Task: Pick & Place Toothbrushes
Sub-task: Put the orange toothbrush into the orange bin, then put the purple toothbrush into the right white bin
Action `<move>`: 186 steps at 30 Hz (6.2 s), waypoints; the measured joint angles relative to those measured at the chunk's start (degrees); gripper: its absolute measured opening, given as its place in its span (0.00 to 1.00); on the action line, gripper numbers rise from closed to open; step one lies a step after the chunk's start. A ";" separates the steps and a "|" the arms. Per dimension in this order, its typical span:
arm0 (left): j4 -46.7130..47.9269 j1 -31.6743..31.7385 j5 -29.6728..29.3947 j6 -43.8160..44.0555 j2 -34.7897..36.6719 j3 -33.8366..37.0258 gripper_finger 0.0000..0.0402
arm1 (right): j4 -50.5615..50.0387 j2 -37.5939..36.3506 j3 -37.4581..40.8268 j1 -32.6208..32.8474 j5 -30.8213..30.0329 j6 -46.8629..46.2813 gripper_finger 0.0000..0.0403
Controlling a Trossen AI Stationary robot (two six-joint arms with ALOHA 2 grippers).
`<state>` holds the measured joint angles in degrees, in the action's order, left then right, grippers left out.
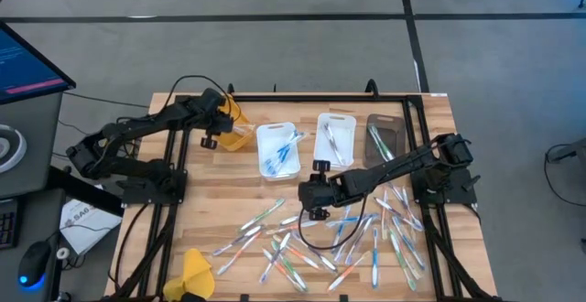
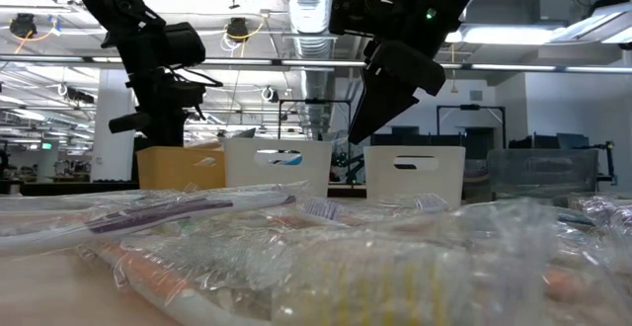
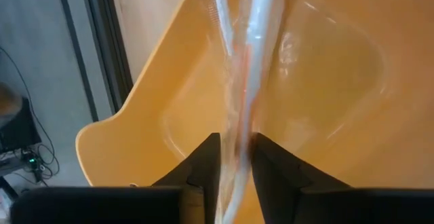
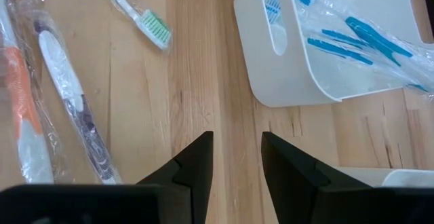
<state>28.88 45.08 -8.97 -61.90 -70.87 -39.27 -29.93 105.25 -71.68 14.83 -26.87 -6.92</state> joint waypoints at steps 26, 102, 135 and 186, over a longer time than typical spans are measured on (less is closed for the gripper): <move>-0.47 -5.02 -4.78 -2.12 8.49 -0.04 0.35 | -17.86 -10.53 -0.33 7.93 -0.24 -7.83 0.29; -0.72 -5.74 3.30 4.12 15.69 -0.04 0.35 | -29.10 -35.10 28.89 24.45 19.54 -57.68 0.29; -0.83 -5.73 3.30 4.12 15.69 -0.04 0.35 | -18.43 -35.21 39.94 16.68 26.92 -48.59 0.29; -1.14 -5.75 3.32 4.36 15.69 -0.04 0.35 | -12.81 -35.19 41.97 13.60 27.92 -44.96 0.08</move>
<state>27.75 39.33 -5.65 -57.54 -55.18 -39.31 -42.74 70.06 -29.71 28.42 1.05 -51.88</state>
